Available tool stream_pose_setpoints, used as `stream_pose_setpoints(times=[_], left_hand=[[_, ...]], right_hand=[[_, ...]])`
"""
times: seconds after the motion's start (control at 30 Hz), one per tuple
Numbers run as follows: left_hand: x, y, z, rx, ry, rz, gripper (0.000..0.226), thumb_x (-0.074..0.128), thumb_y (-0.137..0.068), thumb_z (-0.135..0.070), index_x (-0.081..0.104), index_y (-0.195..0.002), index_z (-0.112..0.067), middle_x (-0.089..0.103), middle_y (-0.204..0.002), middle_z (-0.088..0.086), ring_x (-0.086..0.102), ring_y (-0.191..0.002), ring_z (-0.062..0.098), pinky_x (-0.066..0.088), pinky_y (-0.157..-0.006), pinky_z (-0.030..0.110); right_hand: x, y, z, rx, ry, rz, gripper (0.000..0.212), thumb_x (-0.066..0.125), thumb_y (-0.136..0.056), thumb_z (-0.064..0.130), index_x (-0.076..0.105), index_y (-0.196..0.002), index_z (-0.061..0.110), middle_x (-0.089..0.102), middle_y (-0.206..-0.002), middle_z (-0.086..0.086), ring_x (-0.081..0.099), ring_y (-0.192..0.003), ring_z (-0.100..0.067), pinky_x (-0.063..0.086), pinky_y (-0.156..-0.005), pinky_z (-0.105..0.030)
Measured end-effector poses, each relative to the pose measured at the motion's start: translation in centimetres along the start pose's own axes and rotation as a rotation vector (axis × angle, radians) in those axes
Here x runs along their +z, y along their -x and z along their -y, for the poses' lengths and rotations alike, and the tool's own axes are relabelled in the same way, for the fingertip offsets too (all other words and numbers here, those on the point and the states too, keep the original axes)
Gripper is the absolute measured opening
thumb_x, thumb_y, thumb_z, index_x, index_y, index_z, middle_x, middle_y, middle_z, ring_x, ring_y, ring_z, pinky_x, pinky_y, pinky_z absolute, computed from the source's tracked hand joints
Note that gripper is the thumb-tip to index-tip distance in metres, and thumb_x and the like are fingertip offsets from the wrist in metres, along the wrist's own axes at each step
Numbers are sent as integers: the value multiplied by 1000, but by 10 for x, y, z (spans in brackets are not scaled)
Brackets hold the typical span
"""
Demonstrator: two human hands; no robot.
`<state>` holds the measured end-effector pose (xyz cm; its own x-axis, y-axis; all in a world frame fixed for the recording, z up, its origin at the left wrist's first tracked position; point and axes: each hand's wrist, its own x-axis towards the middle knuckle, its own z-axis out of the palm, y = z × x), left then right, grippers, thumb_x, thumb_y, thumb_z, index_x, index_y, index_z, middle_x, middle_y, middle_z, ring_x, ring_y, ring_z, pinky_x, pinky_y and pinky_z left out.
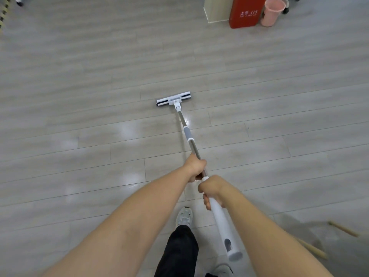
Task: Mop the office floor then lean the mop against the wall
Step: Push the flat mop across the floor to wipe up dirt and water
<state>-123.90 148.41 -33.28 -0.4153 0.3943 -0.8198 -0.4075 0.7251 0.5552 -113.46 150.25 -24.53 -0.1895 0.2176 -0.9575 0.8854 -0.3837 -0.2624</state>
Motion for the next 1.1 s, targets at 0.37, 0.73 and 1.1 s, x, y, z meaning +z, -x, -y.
stream_pose_setpoints(times=[0.37,0.73,1.1], left_hand=[[-43,-50,-7,-24,-75,19,29,50,-92,-12,43,-120,-18,62,-102,17,64,-73,29,57,-56,36],[14,32,95,-30,-120,67,33,50,-94,-11,39,-124,-20,63,-108,16,68,-80,29,54,-49,32],[132,253,310,-38,-173,179,38,50,-97,-9,33,-130,-18,60,-96,8,66,-75,20,57,-51,32]], right_hand=[[36,-46,30,-59,23,-29,28,47,-85,2,52,-112,-3,55,-46,-13,51,-39,-25,50,-56,-36],[54,-3,-109,-46,91,-112,22,49,-91,4,56,-111,0,57,-54,-10,52,-37,-21,49,-46,-27],[92,75,-431,28,24,-117,8,46,-89,4,50,-95,6,51,-56,-14,47,-37,-21,46,-45,-29]])
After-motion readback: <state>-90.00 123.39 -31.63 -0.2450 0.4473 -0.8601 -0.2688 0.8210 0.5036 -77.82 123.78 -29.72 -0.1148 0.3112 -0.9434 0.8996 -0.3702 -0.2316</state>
